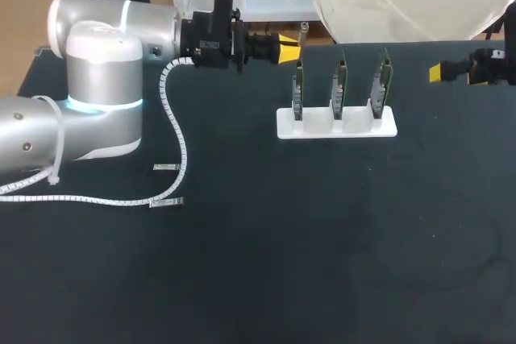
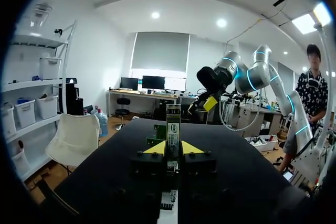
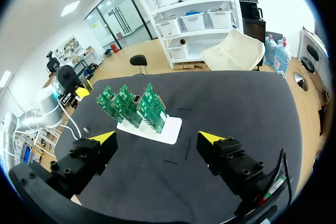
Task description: Pick up the optical module with the left hand, and insert it into the network port with the right hand.
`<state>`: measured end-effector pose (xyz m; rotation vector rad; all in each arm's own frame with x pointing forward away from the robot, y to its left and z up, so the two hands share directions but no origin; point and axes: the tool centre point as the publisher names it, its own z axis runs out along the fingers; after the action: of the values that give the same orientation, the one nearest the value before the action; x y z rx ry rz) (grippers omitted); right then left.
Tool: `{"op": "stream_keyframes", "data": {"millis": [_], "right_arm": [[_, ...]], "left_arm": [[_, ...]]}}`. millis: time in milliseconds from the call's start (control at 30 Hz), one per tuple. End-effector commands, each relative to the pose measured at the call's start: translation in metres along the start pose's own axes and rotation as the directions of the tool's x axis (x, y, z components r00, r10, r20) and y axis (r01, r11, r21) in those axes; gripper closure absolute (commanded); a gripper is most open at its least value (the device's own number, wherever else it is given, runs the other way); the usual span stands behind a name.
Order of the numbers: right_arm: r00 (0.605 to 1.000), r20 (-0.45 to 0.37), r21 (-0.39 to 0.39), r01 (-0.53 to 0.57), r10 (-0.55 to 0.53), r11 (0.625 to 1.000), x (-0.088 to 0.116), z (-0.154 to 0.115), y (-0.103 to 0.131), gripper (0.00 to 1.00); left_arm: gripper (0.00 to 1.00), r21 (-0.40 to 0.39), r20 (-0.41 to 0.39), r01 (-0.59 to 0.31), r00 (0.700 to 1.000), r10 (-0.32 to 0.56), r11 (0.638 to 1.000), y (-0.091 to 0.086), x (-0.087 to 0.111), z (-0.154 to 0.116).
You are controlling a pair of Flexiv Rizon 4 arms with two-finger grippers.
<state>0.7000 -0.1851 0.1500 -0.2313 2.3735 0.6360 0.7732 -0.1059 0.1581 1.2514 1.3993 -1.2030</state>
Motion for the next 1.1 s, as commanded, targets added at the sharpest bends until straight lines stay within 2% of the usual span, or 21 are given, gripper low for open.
{"op": "stream_keyframes", "data": {"millis": [33,133,167,233,300,433,467,567,700,800,1100], "right_arm": [[1.000,0.000,0.000,0.000,0.000,1.000,0.000,0.000,0.000,0.00],[1.000,0.000,0.000,0.000,0.000,1.000,0.000,0.000,0.000,0.00],[0.999,0.005,-0.053,0.043,-0.043,0.998,-0.006,-0.004,0.002,0.00],[0.987,0.053,-0.096,0.157,-0.152,0.983,-0.020,-0.007,0.005,0.00],[0.977,0.069,-0.141,0.208,-0.200,0.968,-0.032,-0.008,0.008,0.00],[0.943,0.049,-0.224,0.332,-0.330,0.916,-0.045,-0.002,0.017,0.00],[0.936,0.031,-0.269,0.345,-0.350,0.899,-0.047,0.001,0.020,0.00],[0.929,0.004,-0.343,0.350,-0.371,0.872,-0.049,0.009,0.027,0.00],[0.931,0.016,-0.351,0.346,-0.364,0.870,-0.053,0.020,0.038,0.00],[0.953,0.050,-0.286,0.301,-0.299,0.910,-0.060,0.025,0.043,0.00],[0.953,0.050,-0.286,0.301,-0.299,0.910,-0.060,0.025,0.043,0.00]], "left_arm": [[1.00,0.005,0.000,-0.001,1.000,0.001,1.000,0.002,0.001,0.000],[1.00,0.005,0.000,-0.001,1.000,0.001,1.000,0.002,0.001,0.000],[1.00,0.005,0.000,-0.001,1.000,0.001,1.000,0.002,0.001,0.000],[1.00,0.005,0.000,-0.001,1.000,0.001,1.000,0.002,0.001,0.000],[1.00,0.005,0.000,-0.001,1.000,0.001,1.000,0.002,0.001,0.000],[1.00,0.005,0.000,-0.001,1.000,0.001,1.000,0.002,0.001,0.000],[1.00,0.005,0.000,-0.001,1.000,0.001,1.000,0.002,0.001,0.000],[1.00,0.005,0.000,-0.001,1.000,0.001,1.000,0.002,0.001,0.000],[1.00,0.005,0.000,-0.001,1.000,0.001,1.000,0.002,0.001,0.000],[1.00,0.005,0.000,-0.001,1.000,0.001,1.000,0.002,0.001,0.000],[1.00,0.005,0.000,-0.001,1.000,0.001,1.000,0.002,0.001,0.000]]}}
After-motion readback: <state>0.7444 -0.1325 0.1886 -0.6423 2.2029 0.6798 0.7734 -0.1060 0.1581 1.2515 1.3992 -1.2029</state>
